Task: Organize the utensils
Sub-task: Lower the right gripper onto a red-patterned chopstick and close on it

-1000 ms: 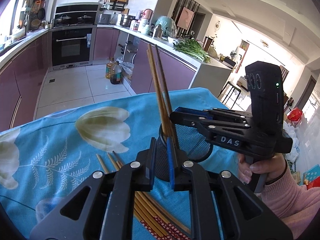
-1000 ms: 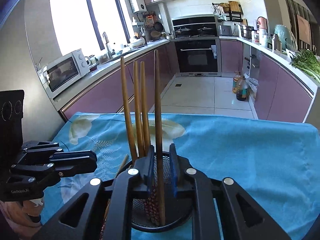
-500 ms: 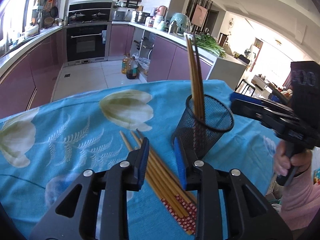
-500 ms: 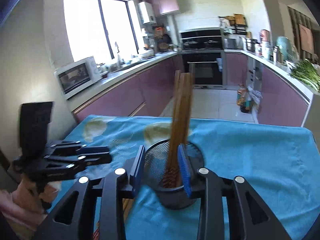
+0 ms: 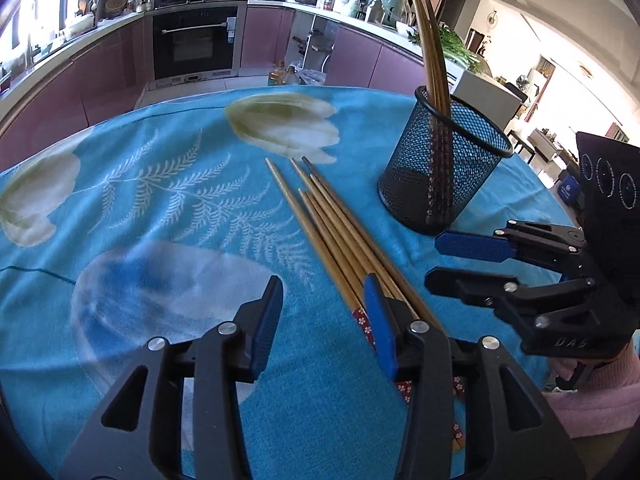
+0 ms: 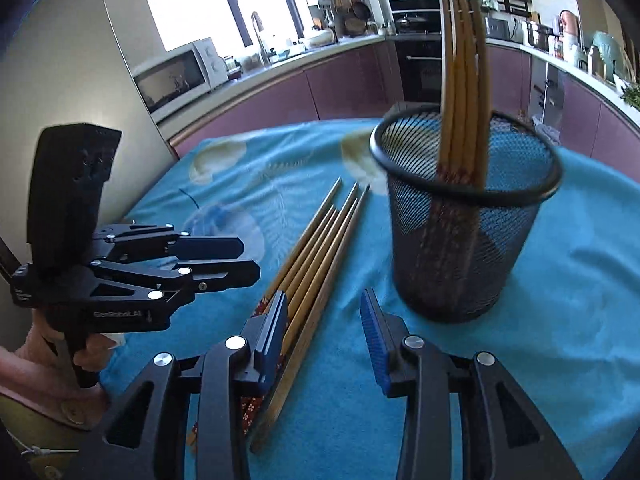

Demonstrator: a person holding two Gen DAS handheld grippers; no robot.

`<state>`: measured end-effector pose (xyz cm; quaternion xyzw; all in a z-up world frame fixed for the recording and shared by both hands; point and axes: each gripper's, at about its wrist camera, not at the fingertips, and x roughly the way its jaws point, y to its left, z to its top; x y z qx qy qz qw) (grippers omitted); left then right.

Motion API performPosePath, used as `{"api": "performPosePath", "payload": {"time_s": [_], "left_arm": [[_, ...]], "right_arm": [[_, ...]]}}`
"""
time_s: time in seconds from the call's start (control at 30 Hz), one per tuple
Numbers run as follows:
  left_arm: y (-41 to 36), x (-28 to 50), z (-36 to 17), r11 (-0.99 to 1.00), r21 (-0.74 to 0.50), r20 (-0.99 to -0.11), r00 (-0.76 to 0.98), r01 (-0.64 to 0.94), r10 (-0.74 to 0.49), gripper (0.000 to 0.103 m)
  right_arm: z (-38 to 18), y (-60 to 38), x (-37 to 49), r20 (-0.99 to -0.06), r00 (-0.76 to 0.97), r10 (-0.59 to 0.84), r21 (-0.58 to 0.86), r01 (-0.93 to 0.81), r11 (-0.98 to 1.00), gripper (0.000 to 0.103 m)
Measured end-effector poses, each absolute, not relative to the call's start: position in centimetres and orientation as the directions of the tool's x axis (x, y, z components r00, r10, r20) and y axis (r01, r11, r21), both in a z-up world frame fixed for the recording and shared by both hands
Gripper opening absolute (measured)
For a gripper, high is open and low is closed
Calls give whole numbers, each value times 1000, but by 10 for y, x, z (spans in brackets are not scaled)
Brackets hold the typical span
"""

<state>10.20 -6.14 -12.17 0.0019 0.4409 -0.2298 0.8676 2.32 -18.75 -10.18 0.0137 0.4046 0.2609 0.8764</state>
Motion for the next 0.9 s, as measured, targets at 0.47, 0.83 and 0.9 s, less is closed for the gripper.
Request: {"api": "performPosePath", "payload": {"time_s": [0.47,0.83,0.9], "left_arm": [[-76,104,-132,908,-135,-790,510,397,-340,45],[-76,104,-134,912,-102,-798,514,396,-313,38],[-76,103,-134,914,-91,-803,514,396,-303,36]], "right_arm": [[-116,-181,24,-730,529,432,220,-418,882,28],[-115,-181,24,-737,538,408,195,-408,892,27],[-115,-183,24,-740,542,399,190,-401,896,27]]}}
